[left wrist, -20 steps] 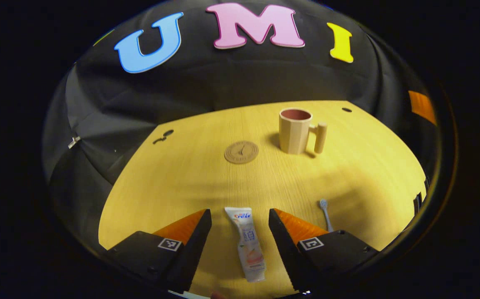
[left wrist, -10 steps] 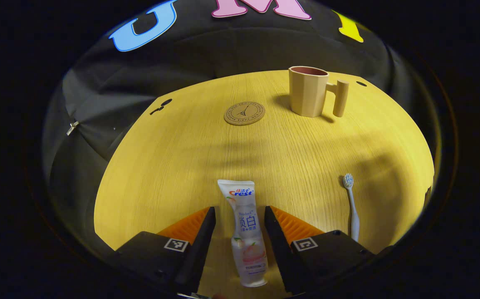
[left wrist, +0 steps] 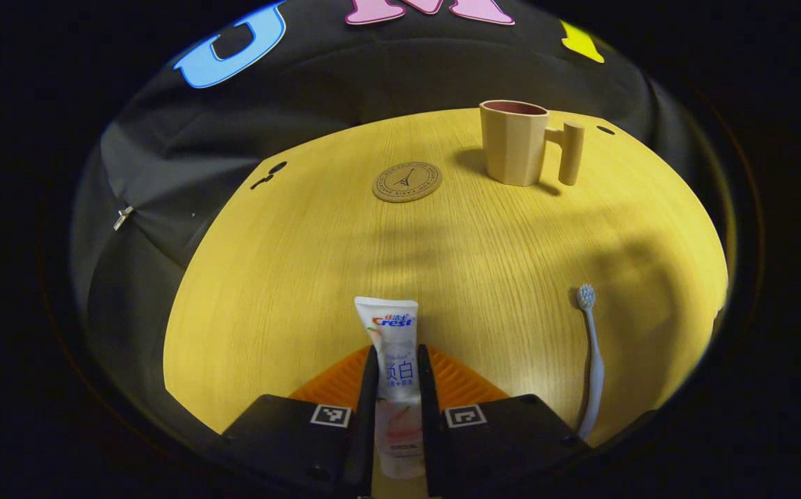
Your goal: Put the toothbrush and toothpaste on the desktop into the cup, then pick up the cup and place it on the coaster on the desktop.
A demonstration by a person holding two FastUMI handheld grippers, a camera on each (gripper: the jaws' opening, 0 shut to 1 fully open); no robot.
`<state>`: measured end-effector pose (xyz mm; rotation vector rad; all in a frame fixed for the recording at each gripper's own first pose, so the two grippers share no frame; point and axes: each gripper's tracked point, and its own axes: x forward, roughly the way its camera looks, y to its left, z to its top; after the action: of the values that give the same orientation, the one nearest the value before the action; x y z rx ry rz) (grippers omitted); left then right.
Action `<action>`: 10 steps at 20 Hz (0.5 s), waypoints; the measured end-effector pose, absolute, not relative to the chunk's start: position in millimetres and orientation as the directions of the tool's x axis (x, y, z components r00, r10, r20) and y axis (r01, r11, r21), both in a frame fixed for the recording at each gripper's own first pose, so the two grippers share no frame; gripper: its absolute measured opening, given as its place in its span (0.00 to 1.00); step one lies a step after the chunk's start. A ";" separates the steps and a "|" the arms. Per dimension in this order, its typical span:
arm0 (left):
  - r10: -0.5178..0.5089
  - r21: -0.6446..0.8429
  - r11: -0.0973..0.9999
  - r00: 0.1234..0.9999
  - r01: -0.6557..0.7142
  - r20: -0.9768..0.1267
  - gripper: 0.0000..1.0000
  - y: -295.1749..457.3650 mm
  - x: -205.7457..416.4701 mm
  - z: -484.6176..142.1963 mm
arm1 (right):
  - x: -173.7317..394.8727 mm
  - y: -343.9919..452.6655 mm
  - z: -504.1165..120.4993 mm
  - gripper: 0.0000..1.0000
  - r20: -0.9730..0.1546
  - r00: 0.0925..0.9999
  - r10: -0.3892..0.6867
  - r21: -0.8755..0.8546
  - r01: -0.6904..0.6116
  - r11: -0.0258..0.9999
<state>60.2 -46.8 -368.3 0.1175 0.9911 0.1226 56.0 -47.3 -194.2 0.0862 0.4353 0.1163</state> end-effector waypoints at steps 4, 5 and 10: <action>0.038 0.040 0.999 0.556 -0.009 -0.830 0.26 -46.3 57.5 -362.7 | 41.1 -24.4 -210.7 0.98 -0.491 0.864 0.114 0.111 -0.068 0.991; -0.001 -0.004 1.000 0.565 -0.004 -0.825 0.26 -45.6 54.7 -357.6 | 35.2 -17.6 -215.9 0.98 -0.516 0.851 0.103 0.112 -0.053 0.992; -0.107 -0.068 0.994 0.658 0.084 -0.745 0.29 -17.9 41.5 -306.3 | 13.1 22.5 -246.4 0.98 -0.629 0.776 0.056 0.075 -0.011 0.997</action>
<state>41.5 -17.9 -306.3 -0.0281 0.8454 -0.1083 13.1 22.5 -246.4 0.0682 0.6823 0.0366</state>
